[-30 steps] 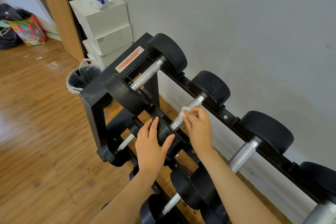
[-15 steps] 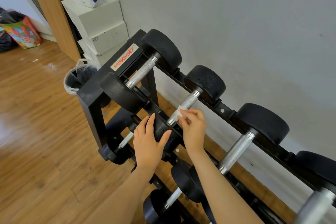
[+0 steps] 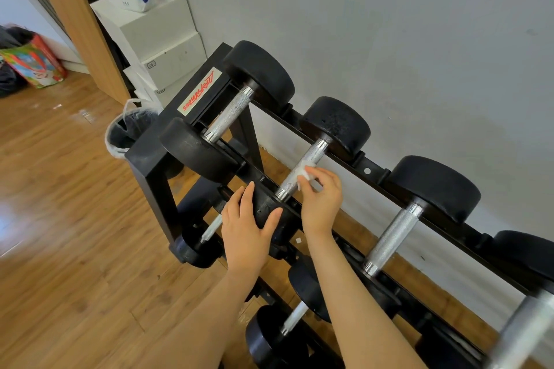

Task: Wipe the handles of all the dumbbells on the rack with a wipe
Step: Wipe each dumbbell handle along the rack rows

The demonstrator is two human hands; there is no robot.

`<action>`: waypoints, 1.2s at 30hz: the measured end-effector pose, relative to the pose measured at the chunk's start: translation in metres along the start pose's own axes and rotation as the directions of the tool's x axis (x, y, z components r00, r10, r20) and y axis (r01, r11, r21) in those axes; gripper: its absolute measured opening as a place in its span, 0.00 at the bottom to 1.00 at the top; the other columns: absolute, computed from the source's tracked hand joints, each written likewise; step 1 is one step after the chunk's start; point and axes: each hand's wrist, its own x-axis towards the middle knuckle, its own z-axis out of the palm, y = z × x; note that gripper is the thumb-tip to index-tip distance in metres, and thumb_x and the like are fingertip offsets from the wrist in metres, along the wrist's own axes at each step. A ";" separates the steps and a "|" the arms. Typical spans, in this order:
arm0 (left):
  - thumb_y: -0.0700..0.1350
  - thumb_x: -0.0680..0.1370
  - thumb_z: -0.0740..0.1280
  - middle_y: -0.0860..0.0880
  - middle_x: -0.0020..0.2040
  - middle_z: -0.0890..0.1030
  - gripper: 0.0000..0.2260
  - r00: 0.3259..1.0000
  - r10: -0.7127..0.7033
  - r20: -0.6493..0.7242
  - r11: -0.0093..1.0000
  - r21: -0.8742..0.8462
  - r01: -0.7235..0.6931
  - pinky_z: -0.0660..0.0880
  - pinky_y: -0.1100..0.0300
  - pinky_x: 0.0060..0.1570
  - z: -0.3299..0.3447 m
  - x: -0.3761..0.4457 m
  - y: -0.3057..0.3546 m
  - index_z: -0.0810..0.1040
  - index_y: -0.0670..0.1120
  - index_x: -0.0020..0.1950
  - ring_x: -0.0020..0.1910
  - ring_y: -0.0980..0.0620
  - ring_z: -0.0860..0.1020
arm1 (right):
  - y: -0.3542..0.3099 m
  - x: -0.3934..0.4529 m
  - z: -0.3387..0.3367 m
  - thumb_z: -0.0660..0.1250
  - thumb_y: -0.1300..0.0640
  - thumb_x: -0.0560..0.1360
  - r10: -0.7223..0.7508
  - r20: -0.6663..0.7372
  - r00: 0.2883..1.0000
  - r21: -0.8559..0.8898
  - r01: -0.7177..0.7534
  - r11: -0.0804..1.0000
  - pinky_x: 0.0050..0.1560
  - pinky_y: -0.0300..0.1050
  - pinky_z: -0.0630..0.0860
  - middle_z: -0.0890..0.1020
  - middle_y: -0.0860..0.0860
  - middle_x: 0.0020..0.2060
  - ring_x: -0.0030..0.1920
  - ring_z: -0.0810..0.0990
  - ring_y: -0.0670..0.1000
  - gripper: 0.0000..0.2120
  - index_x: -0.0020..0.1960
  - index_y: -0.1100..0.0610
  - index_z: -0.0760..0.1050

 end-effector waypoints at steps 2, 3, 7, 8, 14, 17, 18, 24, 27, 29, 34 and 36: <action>0.63 0.75 0.61 0.49 0.75 0.64 0.34 1.000 0.003 0.001 1.000 -0.001 -0.003 0.55 0.57 0.67 0.000 0.000 0.000 0.60 0.52 0.78 0.73 0.51 0.58 | 0.002 -0.004 0.001 0.71 0.63 0.73 0.022 0.002 1.000 0.018 -0.022 1.000 0.48 0.35 0.79 0.77 0.50 0.54 0.51 0.78 0.38 0.12 0.57 0.58 0.80; 0.63 0.75 0.61 0.49 0.75 0.64 0.34 1.000 0.001 0.001 1.000 -0.001 -0.001 0.55 0.57 0.67 0.001 0.000 0.000 0.60 0.52 0.78 0.73 0.51 0.57 | 0.003 -0.009 0.001 0.72 0.62 0.73 0.031 0.014 0.999 0.013 -0.031 0.999 0.48 0.36 0.79 0.77 0.50 0.54 0.51 0.79 0.42 0.13 0.57 0.58 0.80; 0.62 0.75 0.62 0.49 0.75 0.64 0.34 1.000 -0.012 0.001 1.000 -0.010 0.012 0.56 0.55 0.68 0.002 0.000 -0.001 0.60 0.52 0.78 0.74 0.51 0.57 | 0.010 -0.025 0.000 0.72 0.63 0.72 0.048 0.077 0.996 -0.012 -0.047 0.999 0.47 0.31 0.77 0.78 0.51 0.53 0.50 0.80 0.46 0.13 0.56 0.57 0.80; 0.62 0.75 0.62 0.49 0.75 0.64 0.34 1.000 -0.009 0.002 1.000 -0.010 0.009 0.56 0.55 0.68 0.002 0.000 0.000 0.60 0.52 0.78 0.74 0.51 0.57 | 0.010 -0.023 -0.001 0.72 0.63 0.72 0.047 0.085 0.995 -0.010 -0.047 0.999 0.46 0.30 0.77 0.79 0.51 0.53 0.50 0.80 0.46 0.13 0.55 0.56 0.80; 0.62 0.75 0.61 0.49 0.74 0.64 0.34 1.000 -0.004 -0.005 1.000 -0.002 0.004 0.56 0.55 0.68 0.002 0.000 0.000 0.60 0.51 0.78 0.73 0.51 0.58 | 0.002 -0.005 -0.003 0.73 0.62 0.71 0.032 0.044 0.999 -0.012 -0.032 0.999 0.45 0.33 0.78 0.79 0.50 0.51 0.49 0.80 0.44 0.13 0.54 0.56 0.78; 0.61 0.75 0.63 0.49 0.74 0.64 0.34 1.000 -0.010 -0.002 1.000 -0.002 0.010 0.58 0.53 0.70 0.004 0.000 0.000 0.60 0.51 0.78 0.74 0.50 0.58 | 0.002 -0.013 -0.003 0.74 0.61 0.71 -0.025 0.124 0.992 -0.096 0.037 0.995 0.43 0.36 0.78 0.79 0.49 0.47 0.46 0.80 0.45 0.10 0.50 0.54 0.76; 0.61 0.75 0.63 0.48 0.74 0.65 0.33 1.000 -0.011 -0.002 1.000 -0.003 0.011 0.58 0.52 0.70 0.003 0.000 0.000 0.60 0.51 0.78 0.74 0.50 0.58 | 0.003 -0.015 -0.003 0.74 0.61 0.71 -0.055 0.148 0.987 -0.125 0.074 0.989 0.43 0.36 0.78 0.78 0.48 0.46 0.45 0.79 0.45 0.09 0.48 0.54 0.76; 0.62 0.75 0.61 0.49 0.74 0.64 0.34 1.000 -0.007 0.000 1.000 -0.004 0.007 0.58 0.53 0.70 0.002 -0.001 -0.001 0.61 0.51 0.78 0.73 0.51 0.57 | 0.002 -0.003 -0.005 0.75 0.61 0.70 -0.119 0.104 0.987 -0.188 0.137 0.972 0.45 0.37 0.79 0.72 0.47 0.51 0.48 0.76 0.46 0.09 0.49 0.58 0.81; 0.62 0.75 0.61 0.48 0.74 0.64 0.34 1.000 -0.008 -0.003 1.000 -0.011 0.008 0.58 0.54 0.69 0.003 -0.001 0.000 0.61 0.50 0.78 0.73 0.50 0.58 | 0.005 -0.011 -0.007 0.74 0.61 0.70 -0.129 0.168 0.977 -0.215 0.164 0.963 0.45 0.39 0.80 0.74 0.47 0.48 0.47 0.77 0.45 0.08 0.49 0.59 0.81; 0.60 0.76 0.63 0.48 0.74 0.65 0.33 1.000 -0.006 -0.009 1.000 -0.011 0.006 0.57 0.55 0.69 0.004 -0.001 0.000 0.61 0.50 0.78 0.73 0.50 0.58 | 0.008 -0.017 -0.009 0.74 0.61 0.70 -0.123 0.223 0.967 -0.227 0.174 0.958 0.45 0.40 0.80 0.76 0.47 0.47 0.46 0.77 0.45 0.07 0.49 0.58 0.82; 0.58 0.76 0.65 0.47 0.74 0.65 0.32 1.000 -0.013 -0.017 1.000 -0.009 0.013 0.58 0.54 0.69 0.005 -0.002 -0.001 0.61 0.50 0.78 0.73 0.49 0.58 | 0.003 -0.005 -0.015 0.75 0.59 0.70 -0.045 0.357 0.933 -0.289 0.156 0.945 0.45 0.35 0.78 0.77 0.47 0.48 0.45 0.77 0.44 0.08 0.48 0.56 0.81; 0.60 0.76 0.64 0.48 0.74 0.65 0.33 1.000 -0.013 -0.013 1.000 -0.015 0.013 0.56 0.56 0.68 0.004 -0.001 -0.001 0.61 0.50 0.78 0.73 0.49 0.58 | 0.000 -0.003 -0.016 0.75 0.60 0.70 -0.017 0.337 0.941 -0.297 0.124 0.947 0.43 0.31 0.76 0.76 0.47 0.49 0.45 0.77 0.43 0.08 0.48 0.56 0.81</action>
